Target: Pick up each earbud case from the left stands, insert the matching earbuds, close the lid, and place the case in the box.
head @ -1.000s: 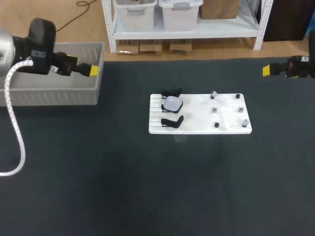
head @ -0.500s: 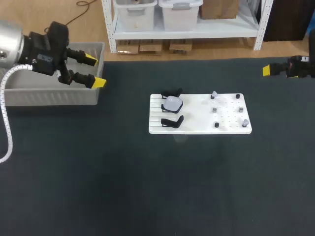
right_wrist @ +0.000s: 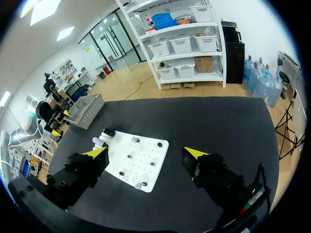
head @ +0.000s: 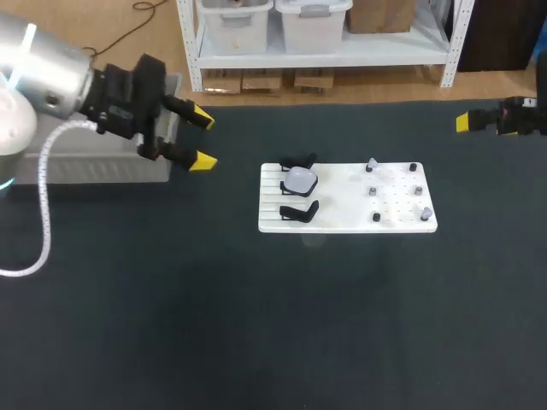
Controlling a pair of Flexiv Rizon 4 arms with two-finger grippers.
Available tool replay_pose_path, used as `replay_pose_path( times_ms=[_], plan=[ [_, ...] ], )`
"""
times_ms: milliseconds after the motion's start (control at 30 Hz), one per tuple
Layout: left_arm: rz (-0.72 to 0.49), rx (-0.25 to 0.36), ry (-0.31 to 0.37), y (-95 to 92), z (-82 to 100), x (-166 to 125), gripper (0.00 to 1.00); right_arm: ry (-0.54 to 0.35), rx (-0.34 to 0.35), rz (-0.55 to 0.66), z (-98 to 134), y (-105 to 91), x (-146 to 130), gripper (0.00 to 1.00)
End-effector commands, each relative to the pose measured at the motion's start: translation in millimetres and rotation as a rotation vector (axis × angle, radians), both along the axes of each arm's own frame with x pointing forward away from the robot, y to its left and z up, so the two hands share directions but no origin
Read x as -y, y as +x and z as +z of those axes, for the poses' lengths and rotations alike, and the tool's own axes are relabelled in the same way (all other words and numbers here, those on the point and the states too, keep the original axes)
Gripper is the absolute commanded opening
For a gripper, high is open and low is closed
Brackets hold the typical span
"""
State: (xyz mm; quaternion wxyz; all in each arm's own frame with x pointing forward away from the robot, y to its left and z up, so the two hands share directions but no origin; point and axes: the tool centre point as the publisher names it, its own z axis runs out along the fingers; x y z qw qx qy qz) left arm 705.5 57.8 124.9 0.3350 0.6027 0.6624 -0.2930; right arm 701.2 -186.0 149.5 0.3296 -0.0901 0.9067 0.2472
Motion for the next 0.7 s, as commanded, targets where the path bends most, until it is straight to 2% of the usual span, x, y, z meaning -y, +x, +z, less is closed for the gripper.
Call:
replay_pose_path(
  times_ms=[33, 333, 467, 600, 700],
  plan=[
    [-0.062, -0.029, 0.008, 10.0, -13.4, 13.4, 1.0, -0.002, 0.0, -0.001, 0.3, -0.4, -0.2, 1.0],
    [-0.11, -0.03, -0.019, 8.5, -38.5, 33.1, 1.0, -0.002, 0.0, -0.001, 0.3, -0.4, -0.2, 1.0],
    [-0.114, -0.035, -0.006, 9.7, -52.5, 42.4, 1.0, -0.002, 0.0, -0.001, 0.3, -0.4, -0.2, 1.0],
    [-0.125, -0.067, 0.017, 10.4, -50.2, 45.8, 1.0, -0.002, 0.0, -0.001, 0.3, -0.4, -0.2, 1.0],
    [-0.125, -0.067, 0.017, 10.4, -50.2, 45.8, 1.0, -0.002, 0.0, -0.001, 0.3, -0.4, -0.2, 1.0]
  ],
)
